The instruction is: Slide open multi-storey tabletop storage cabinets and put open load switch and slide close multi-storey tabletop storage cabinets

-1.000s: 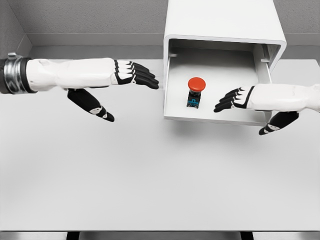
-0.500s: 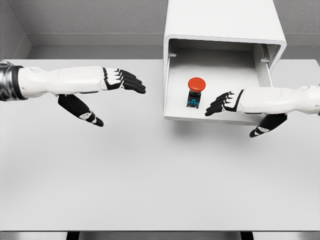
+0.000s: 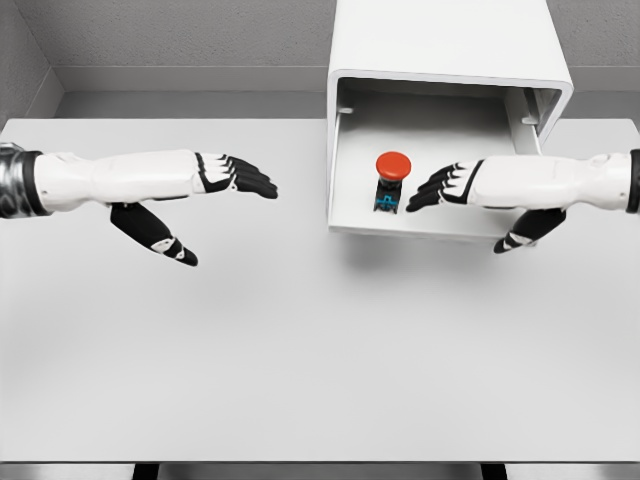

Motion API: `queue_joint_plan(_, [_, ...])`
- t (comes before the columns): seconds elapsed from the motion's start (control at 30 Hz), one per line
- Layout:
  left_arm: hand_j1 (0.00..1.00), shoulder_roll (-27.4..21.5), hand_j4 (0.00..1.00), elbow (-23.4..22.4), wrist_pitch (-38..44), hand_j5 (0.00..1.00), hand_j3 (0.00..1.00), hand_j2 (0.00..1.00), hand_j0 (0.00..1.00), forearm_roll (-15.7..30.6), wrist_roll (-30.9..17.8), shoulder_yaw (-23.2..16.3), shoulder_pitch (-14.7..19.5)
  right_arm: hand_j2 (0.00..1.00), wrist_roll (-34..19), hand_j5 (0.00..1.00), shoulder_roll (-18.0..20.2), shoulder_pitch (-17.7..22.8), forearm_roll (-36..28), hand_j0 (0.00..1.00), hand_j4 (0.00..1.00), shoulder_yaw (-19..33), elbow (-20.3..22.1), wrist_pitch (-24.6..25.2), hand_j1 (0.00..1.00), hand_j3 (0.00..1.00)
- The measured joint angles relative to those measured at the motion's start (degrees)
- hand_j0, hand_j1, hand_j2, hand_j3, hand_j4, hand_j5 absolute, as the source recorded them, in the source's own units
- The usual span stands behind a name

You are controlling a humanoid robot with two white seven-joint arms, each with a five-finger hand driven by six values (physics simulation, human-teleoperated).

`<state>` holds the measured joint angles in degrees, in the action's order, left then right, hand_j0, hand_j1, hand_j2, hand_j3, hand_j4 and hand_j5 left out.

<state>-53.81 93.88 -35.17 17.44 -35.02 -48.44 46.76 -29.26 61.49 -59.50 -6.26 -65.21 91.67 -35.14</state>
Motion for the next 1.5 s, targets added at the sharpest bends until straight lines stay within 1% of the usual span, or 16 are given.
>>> queue_joint_plan(0.2, [1.0,-0.1,1.0,-0.2,0.0,1.0,1.0,1.0,1.0,0.0,0.0,0.1,0.0,1.0,0.0,1.0,-1.9,-0.6,1.4,1.0,1.0,0.6,-4.2,0.0,1.0,1.0])
queue_joint_plan(0.43, [1.0,-0.9,1.0,0.0,0.0,1.0,1.0,1.0,1.0,0.0,0.0,0.0,-0.3,1.0,-0.3,1.0,-5.6,-2.7,2.4,1.0,1.0,1.4,-9.5,0.0,1.0,1.0])
queue_joint_plan(0.5, [1.0,-1.0,1.0,0.0,0.0,1.0,1.0,1.0,1.0,0.0,0.0,0.1,-1.1,1.0,-0.4,1.0,-6.8,-3.3,2.6,1.0,1.0,1.5,-11.3,0.0,1.0,1.0])
queue_joint_plan(0.6, [1.0,-1.1,1.0,0.1,0.0,1.0,1.0,1.0,1.0,-0.1,0.0,0.1,-1.1,1.0,-0.4,1.0,-8.4,-3.5,3.5,1.0,1.0,1.5,-14.0,0.0,1.0,1.0])
queue_joint_plan(0.7, [1.0,-1.1,1.0,0.2,0.0,1.0,1.0,1.0,1.0,0.0,0.0,0.1,-1.5,1.0,-0.4,1.0,-9.0,-3.1,3.9,1.0,1.0,1.5,-15.0,0.0,1.0,1.0])
queue_joint_plan(0.8, [1.0,-1.2,1.0,0.2,0.0,1.0,1.0,1.0,1.0,-0.1,0.0,0.1,-1.4,1.0,-0.3,1.0,-8.6,-3.0,4.0,1.0,1.0,1.5,-15.2,0.0,1.0,1.0])
queue_joint_plan(0.87, [1.0,-1.0,1.0,0.0,-0.1,1.0,1.0,1.0,1.0,0.0,0.0,-0.1,-1.4,1.0,0.5,1.0,-8.0,-3.1,4.4,1.0,1.0,1.2,-14.5,0.8,1.0,1.0])
queue_joint_plan(0.9, [1.0,-0.8,1.0,-0.2,-0.2,1.0,1.0,1.0,1.0,0.0,0.0,-0.5,-1.4,1.0,1.7,1.0,-7.5,-3.0,5.1,1.0,1.0,0.9,-13.5,2.1,1.0,1.0])
queue_joint_plan(0.93, [1.0,-0.7,1.0,-0.2,-0.2,1.0,1.0,1.0,1.0,-0.1,0.0,-0.7,-1.4,1.0,2.2,1.0,-6.4,-2.6,5.4,1.0,1.0,1.0,-11.7,2.5,1.0,1.0])
queue_joint_plan(1.0, [1.0,-0.9,1.0,-0.1,-0.1,1.0,1.0,1.0,1.0,-0.1,0.0,-0.3,-1.4,1.0,1.4,1.0,-2.6,-1.8,4.4,1.0,1.0,1.7,-6.2,1.3,1.0,1.0])
queue_joint_plan(1.07, [1.0,-1.1,1.0,-0.1,-0.1,1.0,1.0,1.0,1.0,-0.1,0.0,-0.1,-1.4,1.0,1.4,1.0,0.6,0.8,3.1,1.0,1.0,2.0,-1.8,0.6,1.0,1.0])
queue_joint_plan(1.13, [1.0,-1.1,1.0,-0.1,0.0,1.0,1.0,1.0,1.0,-0.1,0.0,-0.1,-1.4,1.0,1.4,1.0,2.6,3.7,2.1,1.0,1.0,2.1,0.5,0.3,1.0,1.0])
queue_joint_plan(1.3, [1.0,-1.2,1.0,-0.1,0.0,1.0,1.0,1.0,1.0,-0.2,0.0,-0.1,-1.4,1.0,1.5,1.0,5.8,8.6,0.2,1.0,1.0,2.4,2.5,0.0,1.0,1.0])
queue_joint_plan(1.4, [1.0,-1.1,1.0,-0.5,0.0,1.0,1.0,1.0,1.0,-0.3,0.0,-0.3,-1.5,1.0,1.5,1.0,7.3,9.1,-0.3,1.0,1.0,2.4,2.7,0.0,1.0,1.0])
queue_joint_plan(1.43, [1.0,-1.1,1.0,-0.6,0.0,1.0,1.0,1.0,1.0,-0.3,0.0,-0.3,-2.9,1.0,1.5,1.0,7.6,9.1,-0.4,1.0,1.0,2.5,2.7,0.0,1.0,1.0])
queue_joint_plan(1.5, [1.0,-1.2,1.0,-1.8,0.0,1.0,1.0,1.0,1.0,-0.3,0.0,-0.1,-4.0,1.0,1.5,1.0,8.1,9.0,-0.5,1.0,1.0,2.5,2.6,0.0,1.0,1.0])
